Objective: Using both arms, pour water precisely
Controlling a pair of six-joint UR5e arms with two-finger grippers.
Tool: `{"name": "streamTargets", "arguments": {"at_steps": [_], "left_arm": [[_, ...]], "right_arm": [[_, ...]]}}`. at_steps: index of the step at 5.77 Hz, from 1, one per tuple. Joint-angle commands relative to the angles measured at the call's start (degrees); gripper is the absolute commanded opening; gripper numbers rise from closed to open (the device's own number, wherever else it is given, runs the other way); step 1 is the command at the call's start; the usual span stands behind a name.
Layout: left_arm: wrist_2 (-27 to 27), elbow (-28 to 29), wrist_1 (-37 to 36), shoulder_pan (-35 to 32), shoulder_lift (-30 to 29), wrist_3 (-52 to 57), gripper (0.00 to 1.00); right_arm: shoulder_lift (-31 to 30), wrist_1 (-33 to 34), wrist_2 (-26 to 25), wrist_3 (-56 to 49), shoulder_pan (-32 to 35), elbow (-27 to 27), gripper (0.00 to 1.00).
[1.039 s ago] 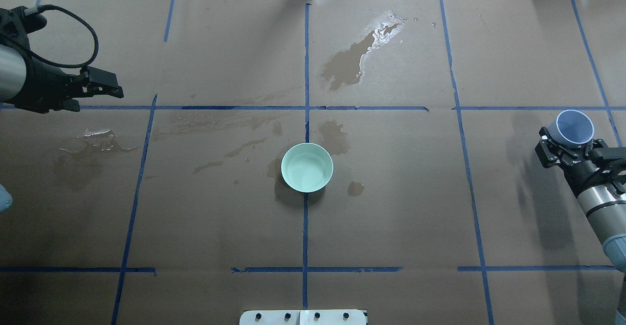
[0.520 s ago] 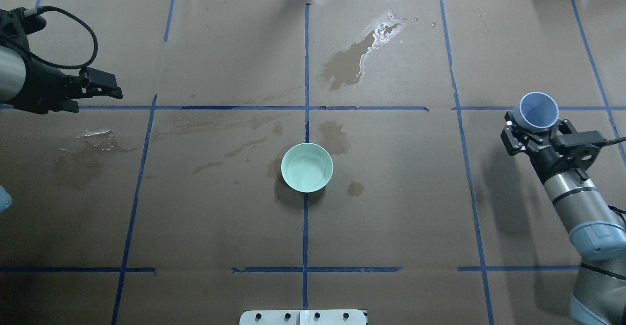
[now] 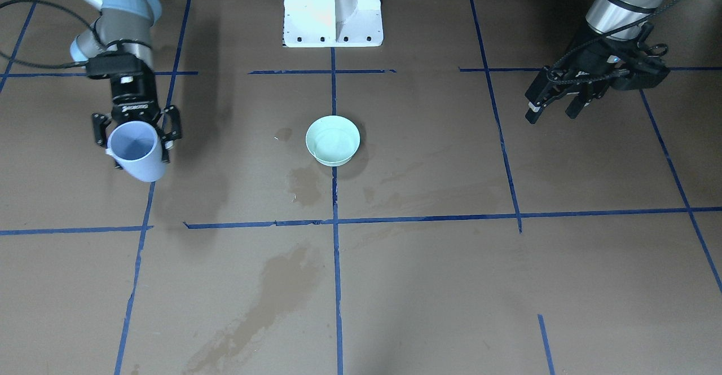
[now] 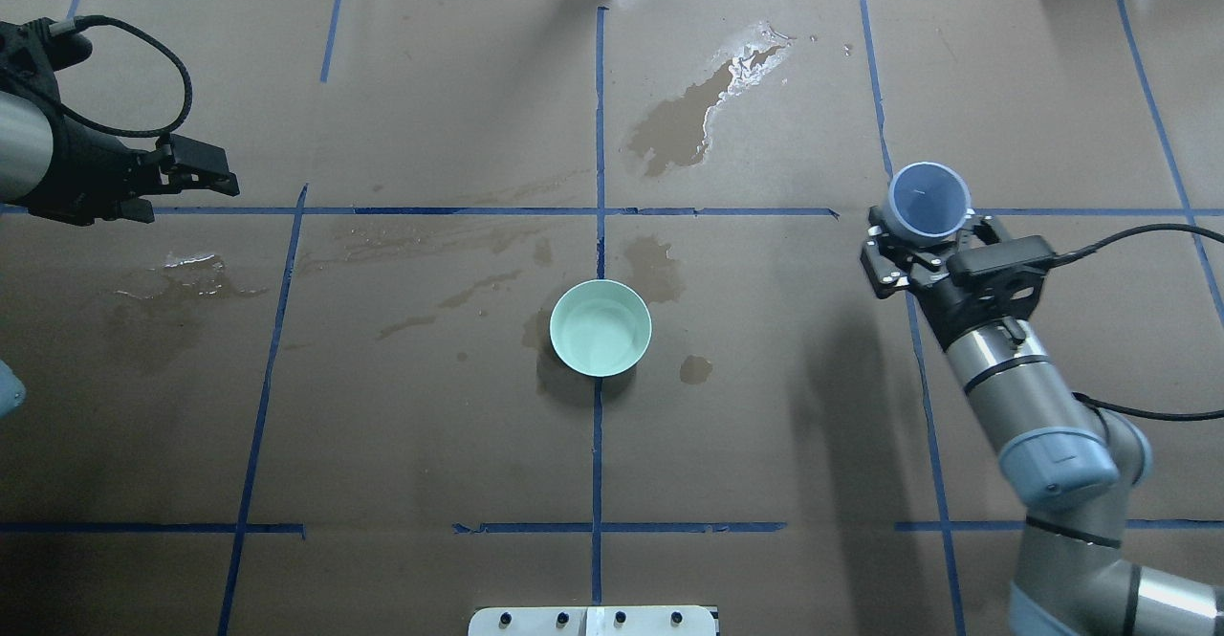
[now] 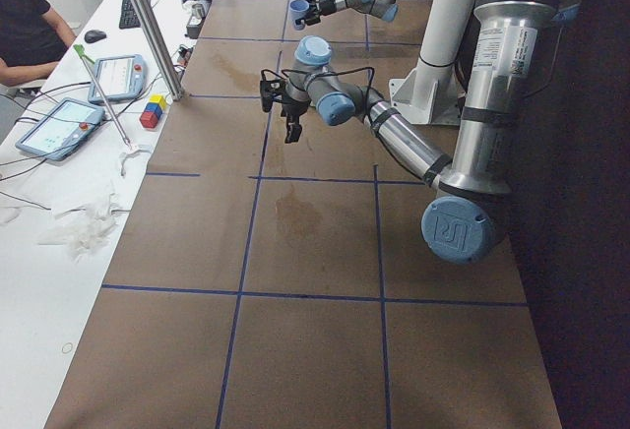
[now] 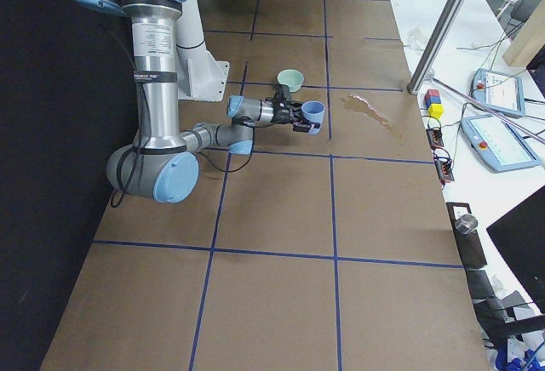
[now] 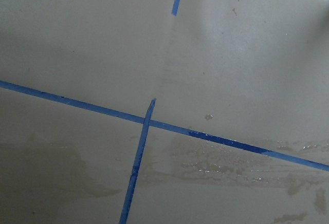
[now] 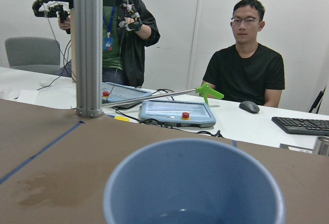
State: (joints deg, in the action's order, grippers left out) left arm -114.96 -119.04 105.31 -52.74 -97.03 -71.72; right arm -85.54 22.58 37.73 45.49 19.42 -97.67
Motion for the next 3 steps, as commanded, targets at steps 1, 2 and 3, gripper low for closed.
{"name": "streamTargets", "arguments": {"at_steps": [1,2,3], "left_arm": [[0.0,0.0,0.0,0.0,0.2,0.0,1.0],[0.0,0.0,0.0,0.0,0.2,0.0,1.0],[0.1,0.0,0.0,0.0,0.2,0.0,1.0]], "right_arm": [[7.6,9.4,-0.7,0.0,-5.2,-2.4,0.17],[9.3,14.0,-3.0,-0.1,-7.6,-1.9,0.15],[12.0,19.0,-3.1,-0.3,-9.4,-1.8,0.14]]}}
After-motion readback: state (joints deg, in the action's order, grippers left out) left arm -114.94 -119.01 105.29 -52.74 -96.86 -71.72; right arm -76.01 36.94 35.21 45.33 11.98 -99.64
